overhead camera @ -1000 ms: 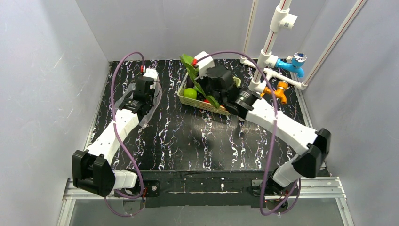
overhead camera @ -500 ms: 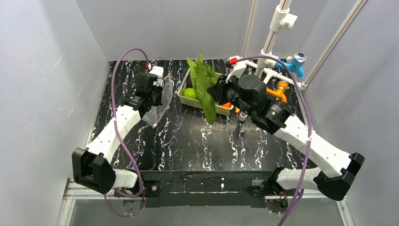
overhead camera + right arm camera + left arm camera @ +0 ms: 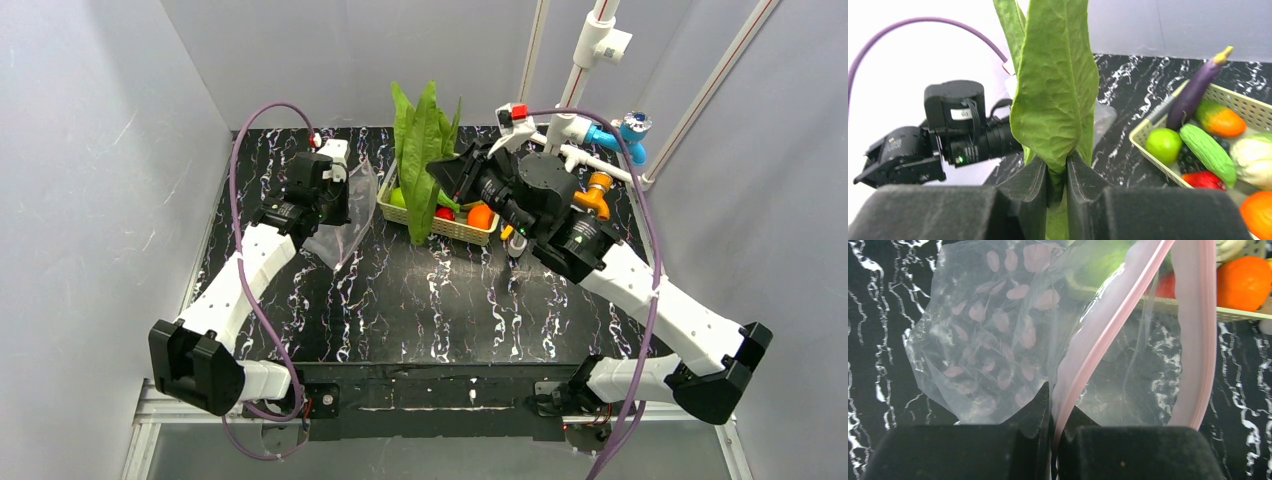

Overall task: Place the food in the zip-top bag and seal the zipper
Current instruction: Place the fake vegetable in the zipper food storage bag.

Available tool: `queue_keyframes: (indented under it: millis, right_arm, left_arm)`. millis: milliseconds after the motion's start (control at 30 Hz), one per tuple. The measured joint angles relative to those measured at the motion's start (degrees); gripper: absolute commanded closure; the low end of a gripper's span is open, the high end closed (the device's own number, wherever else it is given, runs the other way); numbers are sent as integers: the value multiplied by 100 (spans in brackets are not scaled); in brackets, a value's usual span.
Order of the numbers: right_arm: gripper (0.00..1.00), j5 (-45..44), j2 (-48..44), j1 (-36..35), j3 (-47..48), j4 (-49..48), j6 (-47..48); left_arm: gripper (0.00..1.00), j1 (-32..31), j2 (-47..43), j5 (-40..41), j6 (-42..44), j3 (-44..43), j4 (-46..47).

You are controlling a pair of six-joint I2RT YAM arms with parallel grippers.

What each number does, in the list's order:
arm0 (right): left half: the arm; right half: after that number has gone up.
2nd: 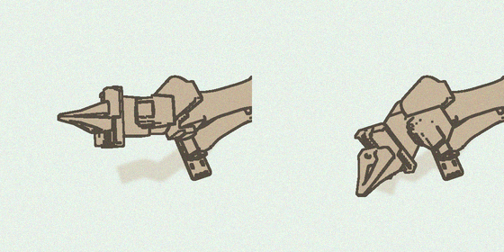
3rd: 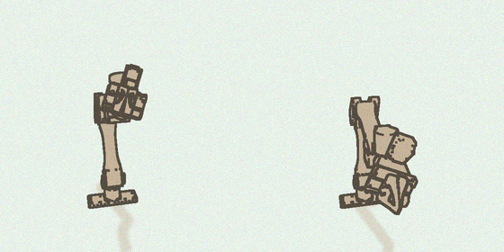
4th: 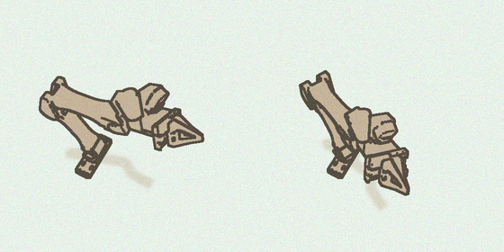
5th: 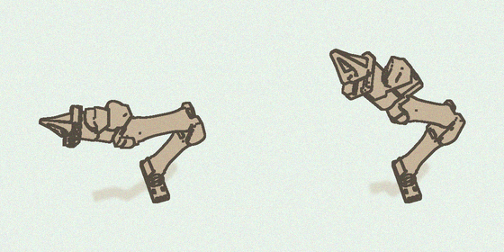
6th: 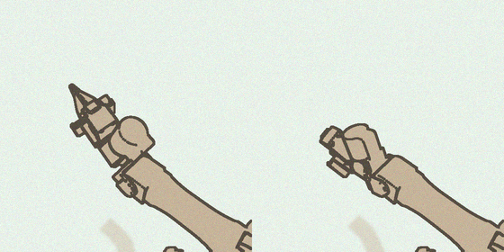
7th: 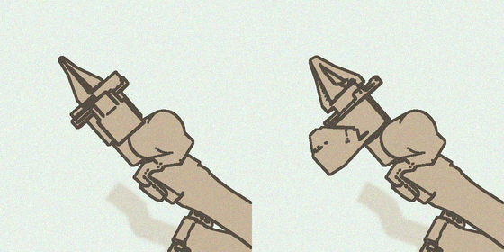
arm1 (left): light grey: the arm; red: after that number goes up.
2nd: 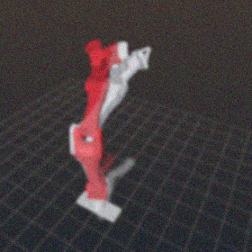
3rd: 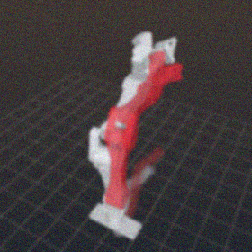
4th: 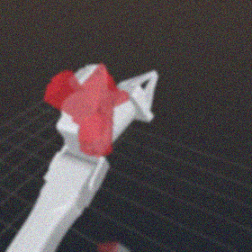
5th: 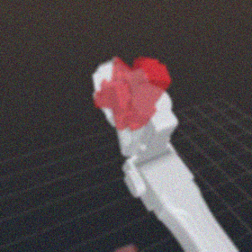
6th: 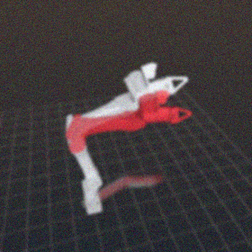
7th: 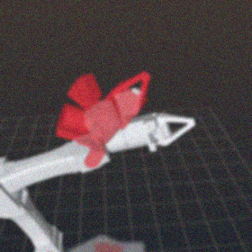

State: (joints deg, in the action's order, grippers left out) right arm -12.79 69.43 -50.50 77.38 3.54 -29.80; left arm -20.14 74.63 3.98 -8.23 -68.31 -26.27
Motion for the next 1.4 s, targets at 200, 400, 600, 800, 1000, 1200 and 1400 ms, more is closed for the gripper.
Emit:
queue_keyframes:
  millis: [200,400,600,800,1000,1200,1400]
  right_arm:
    - [99,115,454,0,147,-817,-181]
    - [99,169,968,-11,223,-1823,-338]
    - [99,253,1577,-26,298,-2317,-393]
    - [99,244,1900,-28,388,-2430,199]
    - [99,184,1896,-43,382,-2441,738]
    - [99,107,1893,-224,148,-2421,777]
    - [99,-55,1904,-467,-258,-2295,622]
  left_arm:
    - [100,-33,-28,-552,-280,-117,-71]
    - [100,-35,-28,-864,-566,-188,-80]
    - [100,-33,-28,-1097,-760,-188,-76]
    - [100,-33,-28,-1239,-913,-188,-76]
    - [100,44,-38,-1492,-1030,-188,39]
    - [100,122,-251,-1598,-1178,-122,272]
    - [100,132,-599,-1448,-1266,117,436]
